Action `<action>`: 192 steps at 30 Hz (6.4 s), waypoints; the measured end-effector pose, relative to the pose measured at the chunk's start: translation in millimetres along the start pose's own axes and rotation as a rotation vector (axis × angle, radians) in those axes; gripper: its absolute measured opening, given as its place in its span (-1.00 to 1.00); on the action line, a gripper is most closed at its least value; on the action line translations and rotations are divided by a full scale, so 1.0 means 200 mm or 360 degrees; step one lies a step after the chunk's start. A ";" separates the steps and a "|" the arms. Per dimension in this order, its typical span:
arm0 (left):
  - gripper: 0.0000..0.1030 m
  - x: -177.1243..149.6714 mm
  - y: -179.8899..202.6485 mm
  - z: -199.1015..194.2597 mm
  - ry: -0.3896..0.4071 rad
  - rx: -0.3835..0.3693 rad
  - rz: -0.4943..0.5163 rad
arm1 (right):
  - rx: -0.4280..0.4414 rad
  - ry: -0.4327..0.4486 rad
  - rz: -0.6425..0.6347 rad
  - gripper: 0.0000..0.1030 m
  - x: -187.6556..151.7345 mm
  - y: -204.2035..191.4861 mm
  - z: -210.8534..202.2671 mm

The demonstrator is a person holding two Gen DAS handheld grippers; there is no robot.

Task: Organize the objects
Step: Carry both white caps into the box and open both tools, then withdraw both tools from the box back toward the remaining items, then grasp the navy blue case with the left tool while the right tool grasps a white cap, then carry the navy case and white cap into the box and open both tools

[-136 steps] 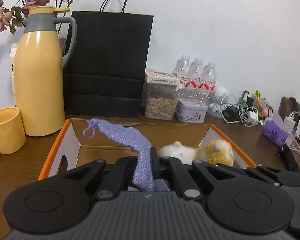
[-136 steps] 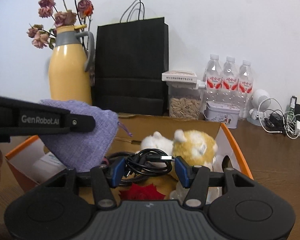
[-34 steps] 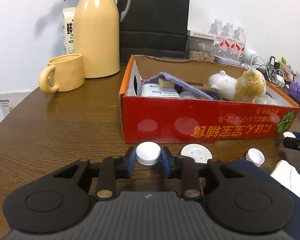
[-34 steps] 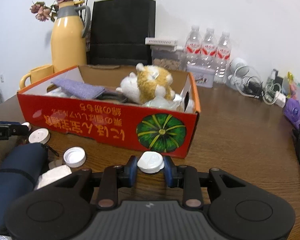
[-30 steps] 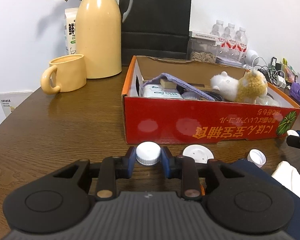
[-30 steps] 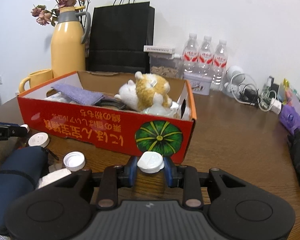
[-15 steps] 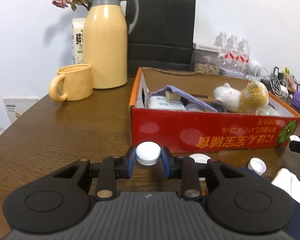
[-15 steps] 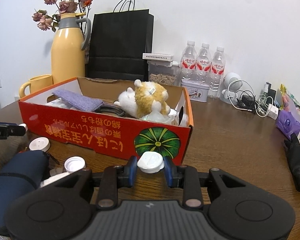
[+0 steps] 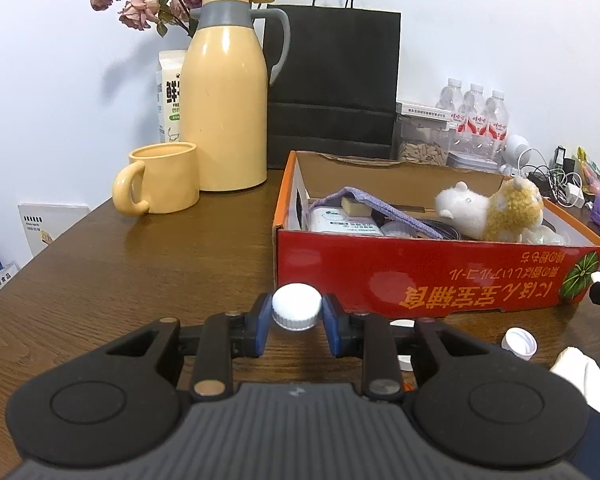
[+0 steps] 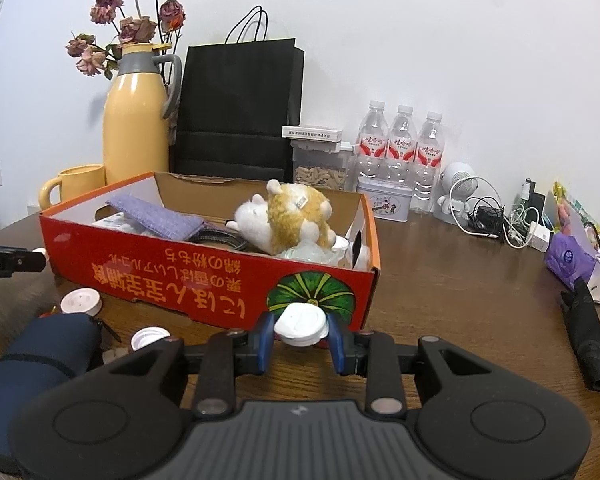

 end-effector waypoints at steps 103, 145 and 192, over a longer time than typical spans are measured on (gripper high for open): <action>1.00 0.07 0.04 -0.25 -0.0094 -0.0037 -0.0084 | 0.0227 -0.0112 -0.0119 0.82 -0.04 -0.04 -0.19; 1.00 -0.08 0.44 -0.21 -0.0616 -0.0061 -0.0214 | 0.0137 -0.0041 0.0040 -0.47 -0.03 -0.01 -0.14; 0.82 -0.18 0.43 -0.22 -0.0460 -0.0140 -0.0140 | 0.0109 -0.0102 0.0053 -0.47 -0.07 -0.01 -0.11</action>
Point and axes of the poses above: each gripper's, at about its wrist camera, not at the fingertips, and z roughly the way its jaws point, y to its right, x to its top, the point moved 3 cm from there along z, roughly the way its jaws point, and after that the axes turned 6 degrees about -y, right-handed, at the moved point
